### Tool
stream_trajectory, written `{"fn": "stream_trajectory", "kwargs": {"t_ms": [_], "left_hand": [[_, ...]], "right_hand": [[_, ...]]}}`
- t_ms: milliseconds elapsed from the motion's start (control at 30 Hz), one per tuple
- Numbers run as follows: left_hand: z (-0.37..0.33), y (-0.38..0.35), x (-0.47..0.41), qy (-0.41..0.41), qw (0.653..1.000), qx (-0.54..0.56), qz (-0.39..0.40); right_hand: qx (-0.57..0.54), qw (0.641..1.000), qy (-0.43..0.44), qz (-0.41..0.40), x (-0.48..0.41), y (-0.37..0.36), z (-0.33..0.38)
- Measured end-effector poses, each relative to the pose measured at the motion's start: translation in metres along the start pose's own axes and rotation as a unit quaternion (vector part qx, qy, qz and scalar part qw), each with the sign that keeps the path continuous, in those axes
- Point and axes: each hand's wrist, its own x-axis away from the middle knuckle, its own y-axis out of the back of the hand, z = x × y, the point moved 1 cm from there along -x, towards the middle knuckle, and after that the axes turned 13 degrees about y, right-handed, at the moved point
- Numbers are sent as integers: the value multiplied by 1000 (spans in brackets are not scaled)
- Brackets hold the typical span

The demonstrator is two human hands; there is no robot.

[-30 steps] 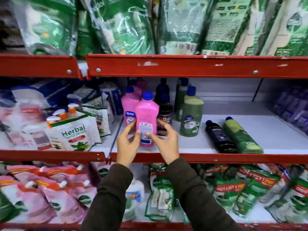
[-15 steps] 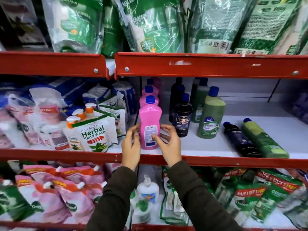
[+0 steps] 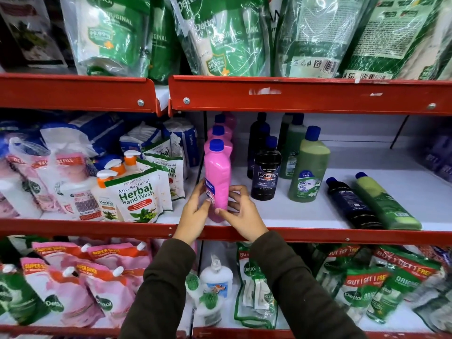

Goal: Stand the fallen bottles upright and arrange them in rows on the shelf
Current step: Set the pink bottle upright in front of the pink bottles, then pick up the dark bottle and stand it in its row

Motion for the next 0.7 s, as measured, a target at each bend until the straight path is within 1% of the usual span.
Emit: {"fn": "stream_trajectory", "kwargs": {"t_ms": [67,167,233,333,400,433,500,567,633,700], "left_hand": [[-1,-1,1,2,1000,2,-15],[-3,-3,1,-4,998,9,-63],[-3,-5,0,-4,996,8,-84],[-4,-4,0,-11,994,-2,-106],[-7,-6,5,-18,991,-4,-136],[-8,-9,10,-35,986,-6,-163],[-11,-19,23,-94,969,-19,-229],[-16,-39,35,-147,952,-14,-270],[-23,-59,41,-170,947,-14,-273],[-32,-92,43,-183,951,-28,-247]], "right_hand": [[20,1000,8,3,-3,3,0],[73,997,12,-6,-7,6,1],[86,996,10,-2,-9,6,2],[71,997,7,-13,-6,5,5],[37,998,18,-40,0,8,7],[20,998,26,-61,5,13,8],[2,993,43,-109,16,28,9],[19,986,61,-155,27,52,12],[68,978,78,-180,34,77,16],[134,968,98,-188,44,111,18]]}}
